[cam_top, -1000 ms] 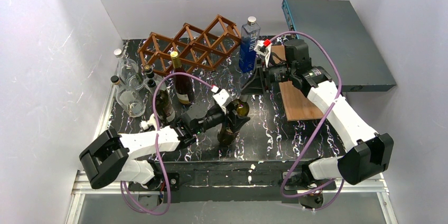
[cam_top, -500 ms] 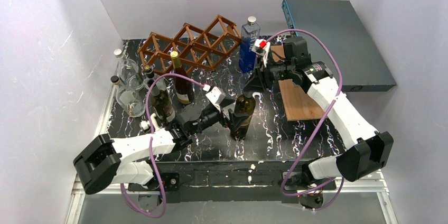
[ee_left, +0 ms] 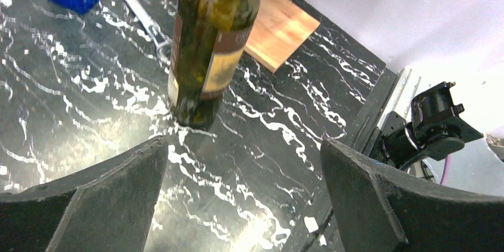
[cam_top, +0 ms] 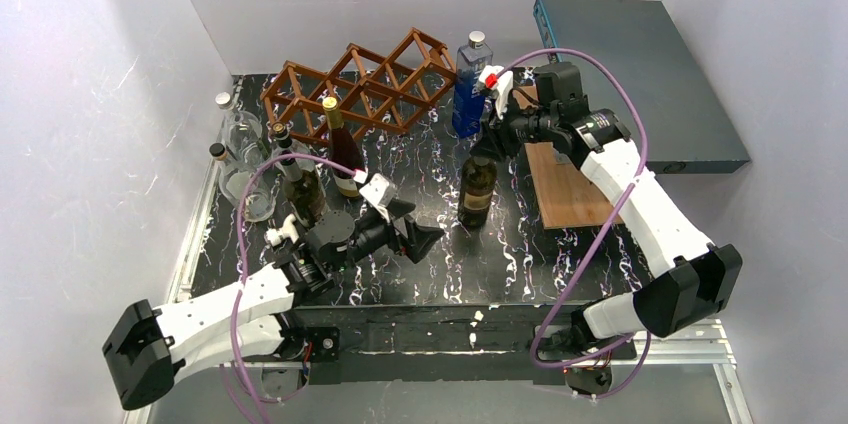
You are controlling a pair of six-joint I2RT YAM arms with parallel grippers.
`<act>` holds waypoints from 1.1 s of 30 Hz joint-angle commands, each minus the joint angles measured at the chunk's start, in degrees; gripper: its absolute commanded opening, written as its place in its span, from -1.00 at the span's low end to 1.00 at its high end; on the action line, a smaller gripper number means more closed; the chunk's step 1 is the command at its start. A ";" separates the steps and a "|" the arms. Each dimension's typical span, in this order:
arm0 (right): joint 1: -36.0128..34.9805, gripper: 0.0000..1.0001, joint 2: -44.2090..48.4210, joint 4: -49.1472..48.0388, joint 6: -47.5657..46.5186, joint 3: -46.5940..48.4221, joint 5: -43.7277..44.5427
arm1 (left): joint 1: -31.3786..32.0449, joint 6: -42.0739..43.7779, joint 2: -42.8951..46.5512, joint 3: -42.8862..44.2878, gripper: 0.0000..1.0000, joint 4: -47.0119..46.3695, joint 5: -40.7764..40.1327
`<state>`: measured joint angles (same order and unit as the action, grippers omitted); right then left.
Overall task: Take the wine bottle off the wine rack
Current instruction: Place the wine bottle at the center of the board.
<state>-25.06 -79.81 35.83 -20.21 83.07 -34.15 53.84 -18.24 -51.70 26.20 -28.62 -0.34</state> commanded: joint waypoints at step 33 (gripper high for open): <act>4.32 -0.72 0.40 -7.91 -5.13 0.78 -3.37 | -0.58 -3.94 15.22 9.06 0.97 38.75 -4.03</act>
<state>-21.04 -83.40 28.84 -21.34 83.55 -33.17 53.43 -23.03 -37.17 32.23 8.27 -3.73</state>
